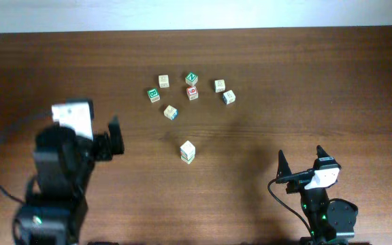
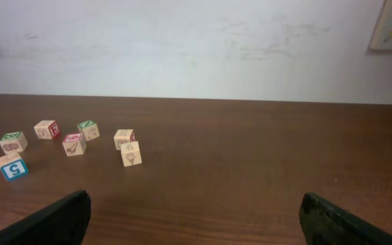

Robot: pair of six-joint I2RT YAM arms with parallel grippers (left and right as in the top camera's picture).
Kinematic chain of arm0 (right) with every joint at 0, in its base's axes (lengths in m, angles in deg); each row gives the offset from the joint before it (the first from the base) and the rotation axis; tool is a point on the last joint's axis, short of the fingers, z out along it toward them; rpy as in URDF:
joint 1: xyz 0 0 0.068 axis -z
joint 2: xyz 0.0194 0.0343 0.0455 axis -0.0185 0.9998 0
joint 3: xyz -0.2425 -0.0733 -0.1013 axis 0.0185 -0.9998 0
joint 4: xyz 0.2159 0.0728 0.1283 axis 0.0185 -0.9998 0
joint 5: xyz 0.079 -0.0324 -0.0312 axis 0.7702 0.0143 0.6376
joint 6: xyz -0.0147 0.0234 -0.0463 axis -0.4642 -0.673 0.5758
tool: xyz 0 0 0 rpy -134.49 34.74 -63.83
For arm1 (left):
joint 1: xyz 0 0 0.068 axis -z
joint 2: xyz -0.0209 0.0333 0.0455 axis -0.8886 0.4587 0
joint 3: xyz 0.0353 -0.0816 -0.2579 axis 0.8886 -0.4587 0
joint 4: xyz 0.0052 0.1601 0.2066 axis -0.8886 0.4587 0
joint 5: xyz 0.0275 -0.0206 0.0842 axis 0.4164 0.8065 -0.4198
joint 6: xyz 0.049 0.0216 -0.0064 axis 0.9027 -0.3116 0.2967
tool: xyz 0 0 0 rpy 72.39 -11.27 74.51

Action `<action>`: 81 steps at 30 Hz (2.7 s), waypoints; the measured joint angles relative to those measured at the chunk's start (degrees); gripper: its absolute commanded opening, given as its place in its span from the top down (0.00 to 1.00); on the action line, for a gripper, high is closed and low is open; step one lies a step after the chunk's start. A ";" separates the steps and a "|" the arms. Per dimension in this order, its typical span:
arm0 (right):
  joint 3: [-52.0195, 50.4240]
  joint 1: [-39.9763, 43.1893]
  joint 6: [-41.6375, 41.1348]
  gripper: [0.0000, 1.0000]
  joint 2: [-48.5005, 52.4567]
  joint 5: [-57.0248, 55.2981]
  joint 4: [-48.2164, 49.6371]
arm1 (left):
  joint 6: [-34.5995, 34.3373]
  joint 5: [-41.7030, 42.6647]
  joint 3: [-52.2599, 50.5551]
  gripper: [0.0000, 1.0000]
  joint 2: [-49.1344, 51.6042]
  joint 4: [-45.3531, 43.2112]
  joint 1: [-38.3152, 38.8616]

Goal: Rotate 3 blocks

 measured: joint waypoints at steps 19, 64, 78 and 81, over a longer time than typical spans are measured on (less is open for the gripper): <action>0.00 0.00 0.02 0.02 -0.02 0.00 -0.02 | 15.61 2.16 -53.37 0.01 -45.38 -32.17 -3.48; 0.00 0.00 0.00 0.02 -0.02 0.00 -0.02 | 15.80 2.19 -53.37 0.01 -45.44 -32.26 -3.48; 0.00 0.00 -0.02 0.02 -0.02 0.00 -0.02 | 15.80 2.16 -53.37 0.01 -45.44 -32.26 -3.48; 0.00 0.00 0.00 0.02 -0.02 0.00 -0.02 | 15.80 2.19 -53.37 0.01 -45.44 -32.26 -3.48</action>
